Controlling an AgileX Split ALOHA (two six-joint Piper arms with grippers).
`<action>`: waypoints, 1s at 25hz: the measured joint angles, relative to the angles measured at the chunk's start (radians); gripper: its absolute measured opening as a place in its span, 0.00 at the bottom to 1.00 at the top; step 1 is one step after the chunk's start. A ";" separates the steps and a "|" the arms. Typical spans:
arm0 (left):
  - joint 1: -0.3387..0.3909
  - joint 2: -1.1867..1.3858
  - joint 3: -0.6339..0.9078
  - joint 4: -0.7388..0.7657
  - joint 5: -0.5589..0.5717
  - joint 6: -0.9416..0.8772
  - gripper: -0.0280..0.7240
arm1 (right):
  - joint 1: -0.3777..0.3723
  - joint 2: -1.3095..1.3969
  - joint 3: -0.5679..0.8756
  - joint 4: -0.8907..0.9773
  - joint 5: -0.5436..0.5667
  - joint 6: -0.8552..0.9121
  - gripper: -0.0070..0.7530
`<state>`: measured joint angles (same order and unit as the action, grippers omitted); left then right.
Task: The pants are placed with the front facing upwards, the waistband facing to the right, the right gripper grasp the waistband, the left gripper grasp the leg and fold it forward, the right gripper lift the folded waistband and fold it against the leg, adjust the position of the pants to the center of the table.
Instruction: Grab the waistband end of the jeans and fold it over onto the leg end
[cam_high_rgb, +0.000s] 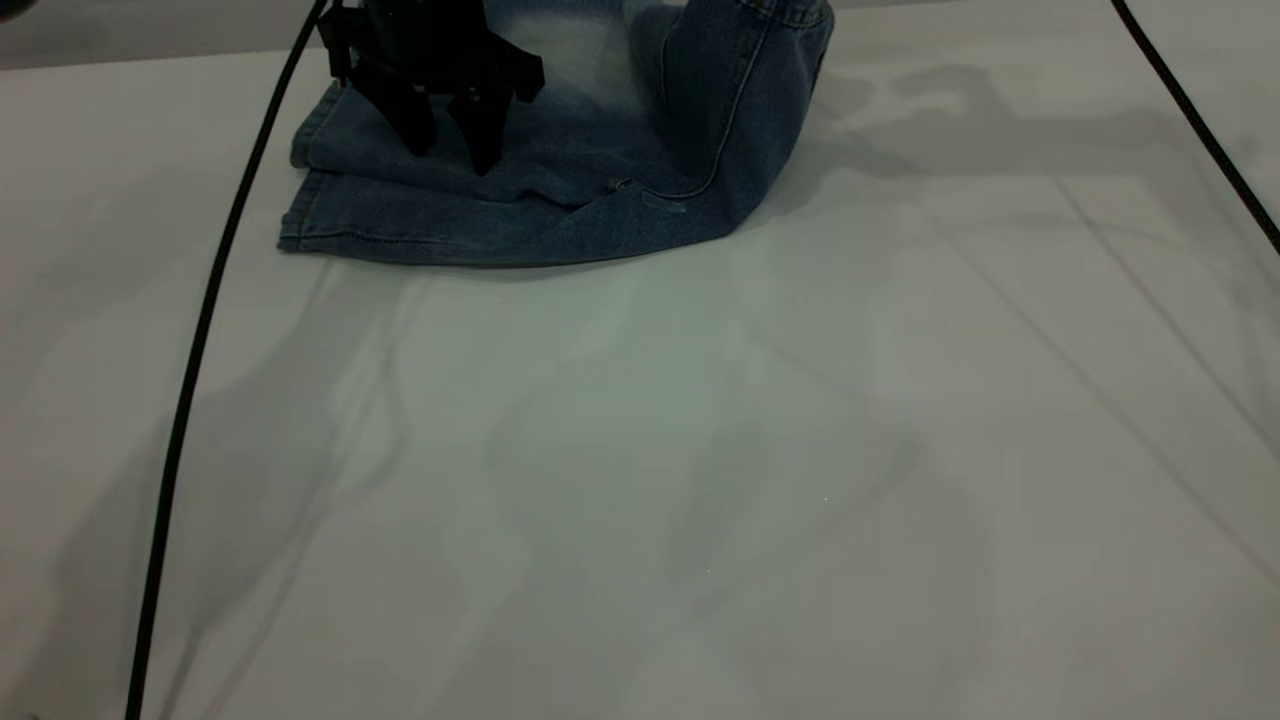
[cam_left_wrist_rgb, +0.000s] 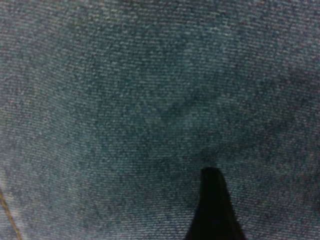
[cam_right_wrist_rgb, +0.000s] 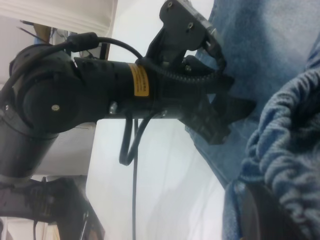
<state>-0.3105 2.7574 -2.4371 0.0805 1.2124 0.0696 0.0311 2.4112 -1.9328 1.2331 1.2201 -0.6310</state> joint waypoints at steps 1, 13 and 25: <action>0.000 0.000 0.000 0.000 0.000 0.000 0.64 | 0.002 -0.001 0.000 0.007 0.001 0.000 0.07; 0.000 0.001 0.000 -0.002 0.005 0.000 0.64 | 0.119 -0.039 -0.173 0.011 0.004 0.098 0.07; -0.001 -0.023 -0.005 -0.005 0.024 0.000 0.64 | 0.209 -0.039 -0.220 -0.011 0.003 0.120 0.07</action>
<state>-0.3115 2.7342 -2.4420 0.0760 1.2359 0.0696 0.2396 2.3727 -2.1529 1.2223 1.2226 -0.5111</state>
